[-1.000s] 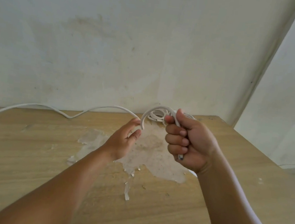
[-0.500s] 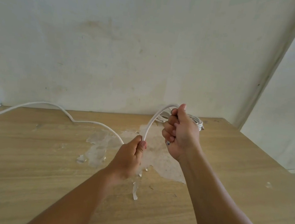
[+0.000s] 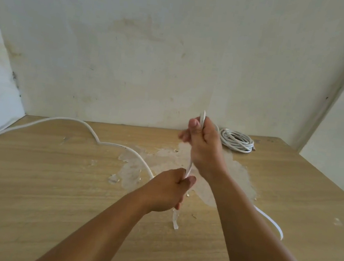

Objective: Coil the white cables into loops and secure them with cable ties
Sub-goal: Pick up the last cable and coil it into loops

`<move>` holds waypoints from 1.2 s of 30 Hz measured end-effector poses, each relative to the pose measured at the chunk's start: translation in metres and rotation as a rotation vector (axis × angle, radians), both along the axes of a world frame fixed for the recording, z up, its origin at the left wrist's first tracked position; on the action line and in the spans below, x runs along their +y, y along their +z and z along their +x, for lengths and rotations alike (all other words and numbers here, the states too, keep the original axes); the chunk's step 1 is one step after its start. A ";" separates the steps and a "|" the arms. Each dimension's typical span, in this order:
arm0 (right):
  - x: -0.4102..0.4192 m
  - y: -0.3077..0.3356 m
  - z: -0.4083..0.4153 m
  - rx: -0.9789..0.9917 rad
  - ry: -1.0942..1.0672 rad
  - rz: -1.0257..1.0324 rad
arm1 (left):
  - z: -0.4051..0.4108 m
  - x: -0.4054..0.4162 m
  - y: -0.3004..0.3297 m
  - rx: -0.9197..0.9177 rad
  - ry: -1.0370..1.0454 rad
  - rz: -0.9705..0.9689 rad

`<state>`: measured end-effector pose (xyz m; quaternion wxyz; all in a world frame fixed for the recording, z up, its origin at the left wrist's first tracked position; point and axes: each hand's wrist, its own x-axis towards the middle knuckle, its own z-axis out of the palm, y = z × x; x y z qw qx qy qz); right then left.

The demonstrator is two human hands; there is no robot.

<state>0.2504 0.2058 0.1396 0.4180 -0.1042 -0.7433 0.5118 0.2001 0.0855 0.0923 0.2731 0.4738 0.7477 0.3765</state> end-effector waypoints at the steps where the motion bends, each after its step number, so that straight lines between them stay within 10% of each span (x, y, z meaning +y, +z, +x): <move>1: 0.003 0.003 0.000 0.006 0.000 0.002 | 0.000 -0.004 -0.005 0.041 -0.015 -0.011; 25: 0.000 -0.016 0.032 -0.570 0.186 0.213 | -0.028 -0.048 0.016 0.832 0.179 0.739; 36: -0.037 -0.037 0.048 -0.375 0.650 -0.354 | -0.079 -0.045 0.013 0.674 0.119 0.681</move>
